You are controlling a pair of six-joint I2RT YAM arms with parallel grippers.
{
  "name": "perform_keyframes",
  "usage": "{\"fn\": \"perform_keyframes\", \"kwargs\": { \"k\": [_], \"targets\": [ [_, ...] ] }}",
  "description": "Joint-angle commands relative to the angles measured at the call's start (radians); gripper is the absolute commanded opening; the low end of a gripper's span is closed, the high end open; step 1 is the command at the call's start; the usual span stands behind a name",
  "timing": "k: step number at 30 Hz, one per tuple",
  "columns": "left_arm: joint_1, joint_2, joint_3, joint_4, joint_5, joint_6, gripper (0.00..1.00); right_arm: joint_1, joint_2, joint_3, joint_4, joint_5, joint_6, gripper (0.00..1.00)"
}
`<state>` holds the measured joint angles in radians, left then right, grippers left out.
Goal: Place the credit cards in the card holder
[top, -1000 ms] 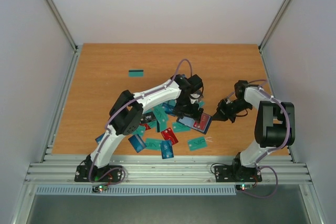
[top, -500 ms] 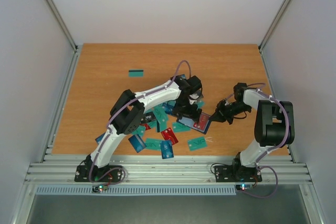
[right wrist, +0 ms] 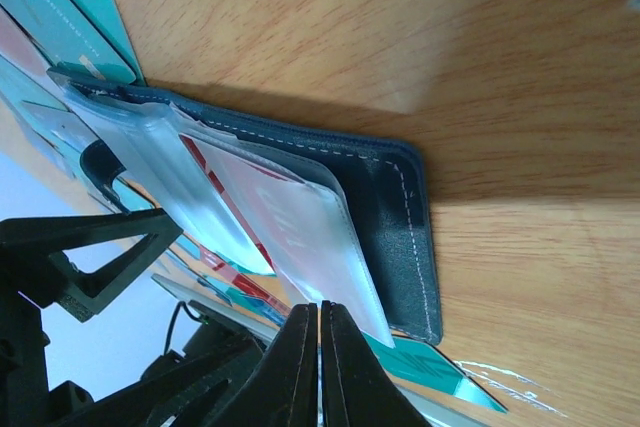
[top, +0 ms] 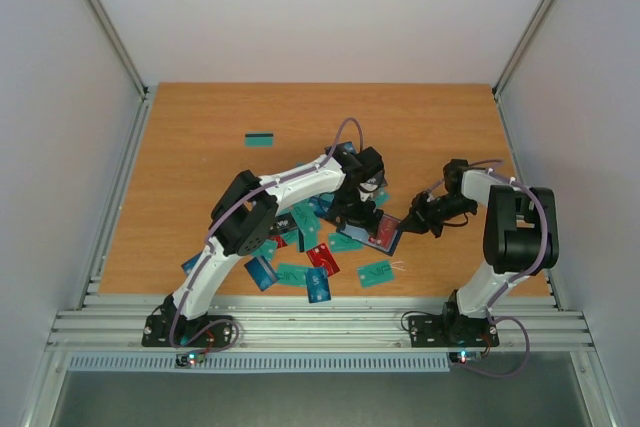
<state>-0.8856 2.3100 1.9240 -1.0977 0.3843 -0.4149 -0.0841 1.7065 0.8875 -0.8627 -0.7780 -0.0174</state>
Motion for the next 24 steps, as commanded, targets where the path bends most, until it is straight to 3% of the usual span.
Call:
{"fn": "perform_keyframes", "kwargs": {
  "k": [1,24],
  "targets": [
    [0.001,0.031,0.001,0.049,0.021,-0.011,0.93,0.003,0.018,-0.001,0.009,-0.019,-0.004,0.05],
    [-0.035,0.059,0.056,0.119,0.128,-0.041,0.9,0.004,0.098,-0.034,0.061,0.016,-0.012,0.04]
  ]
}}
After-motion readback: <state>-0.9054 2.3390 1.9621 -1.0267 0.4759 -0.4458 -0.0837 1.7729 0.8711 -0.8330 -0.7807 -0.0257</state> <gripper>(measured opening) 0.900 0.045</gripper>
